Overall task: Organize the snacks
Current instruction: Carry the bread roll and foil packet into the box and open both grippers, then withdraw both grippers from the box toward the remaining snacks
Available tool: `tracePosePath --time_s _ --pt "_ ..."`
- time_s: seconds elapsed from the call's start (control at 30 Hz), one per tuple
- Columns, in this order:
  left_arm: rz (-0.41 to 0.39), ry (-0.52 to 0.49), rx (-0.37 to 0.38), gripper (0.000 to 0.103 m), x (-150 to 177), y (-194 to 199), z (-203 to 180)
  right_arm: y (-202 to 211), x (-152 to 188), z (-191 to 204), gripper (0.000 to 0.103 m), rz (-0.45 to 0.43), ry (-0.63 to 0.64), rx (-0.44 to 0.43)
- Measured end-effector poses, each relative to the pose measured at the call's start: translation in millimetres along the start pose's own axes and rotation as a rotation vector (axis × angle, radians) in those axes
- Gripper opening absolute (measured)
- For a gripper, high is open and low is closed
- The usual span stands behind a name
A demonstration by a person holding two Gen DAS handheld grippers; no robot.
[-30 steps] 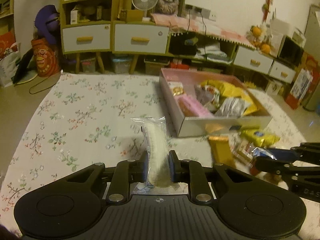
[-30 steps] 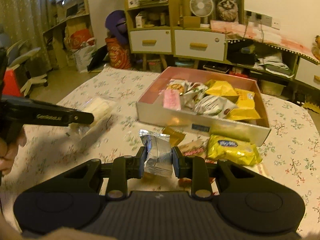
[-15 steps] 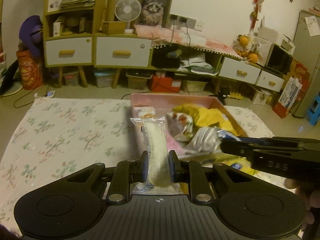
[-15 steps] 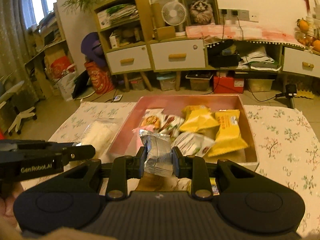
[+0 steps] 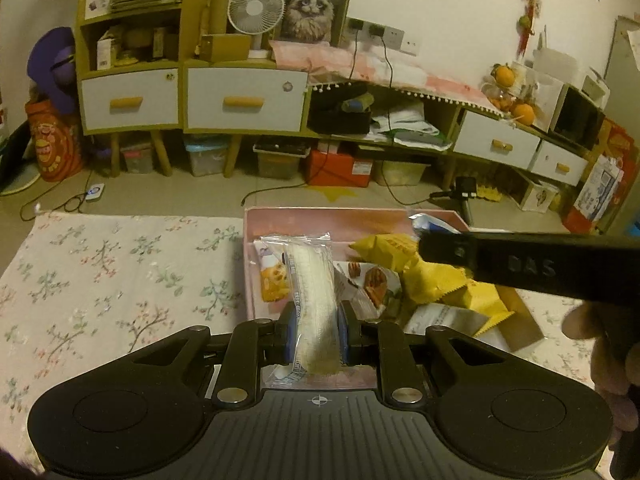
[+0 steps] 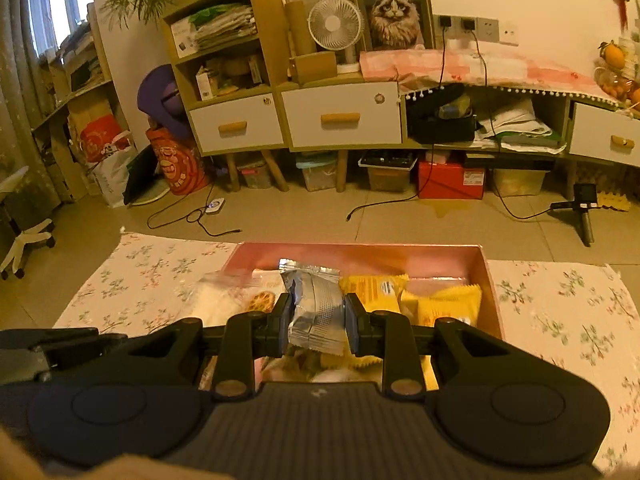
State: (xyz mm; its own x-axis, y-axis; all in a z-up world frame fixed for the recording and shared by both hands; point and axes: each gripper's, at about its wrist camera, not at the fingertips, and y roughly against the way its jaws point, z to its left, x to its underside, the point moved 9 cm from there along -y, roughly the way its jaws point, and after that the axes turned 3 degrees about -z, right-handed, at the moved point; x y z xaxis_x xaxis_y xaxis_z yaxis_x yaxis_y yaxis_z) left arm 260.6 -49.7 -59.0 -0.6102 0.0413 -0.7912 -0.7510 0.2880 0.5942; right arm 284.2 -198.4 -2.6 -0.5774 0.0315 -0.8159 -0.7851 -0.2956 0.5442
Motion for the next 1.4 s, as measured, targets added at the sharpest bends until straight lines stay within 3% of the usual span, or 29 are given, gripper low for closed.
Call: tracePosePath --time_s 0.43,0.53,0.6,0.67,0.77,1.0,1.4 --pt "0.023 -0.023 -0.029 0.019 -2.7 -30.9 4.8 -31.2 -6.5 -4.3 0.026 0.032 -0.03 0.007" --pt "0.022 -0.035 -0.029 0.021 -4.1 -32.6 4.8 -30.1 -7.1 -5.3 0.032 0.025 -0.037 0.02" --pt "0.032 -0.054 -0.026 0.029 -3.9 -33.0 2.6 -28.2 -7.9 -5.9 0.054 0.021 -0.048 0.022" --pt "0.033 -0.073 -0.011 0.037 -3.9 -31.9 -1.0 -25.6 -9.3 -6.3 0.06 0.015 -0.051 0.023" --pt "0.014 -0.102 -0.012 0.051 -4.7 -26.1 -5.4 -22.4 -11.0 -8.2 0.065 0.013 -0.052 0.028" --pt "0.035 -0.124 -0.001 0.071 -1.9 -12.7 -15.1 -7.7 -14.4 -10.8 0.081 0.011 -0.066 0.044" --pt "0.057 -0.149 -0.012 0.087 14.6 32.1 -24.7 34.6 -5.6 -0.9 0.092 0.014 -0.029 0.038"
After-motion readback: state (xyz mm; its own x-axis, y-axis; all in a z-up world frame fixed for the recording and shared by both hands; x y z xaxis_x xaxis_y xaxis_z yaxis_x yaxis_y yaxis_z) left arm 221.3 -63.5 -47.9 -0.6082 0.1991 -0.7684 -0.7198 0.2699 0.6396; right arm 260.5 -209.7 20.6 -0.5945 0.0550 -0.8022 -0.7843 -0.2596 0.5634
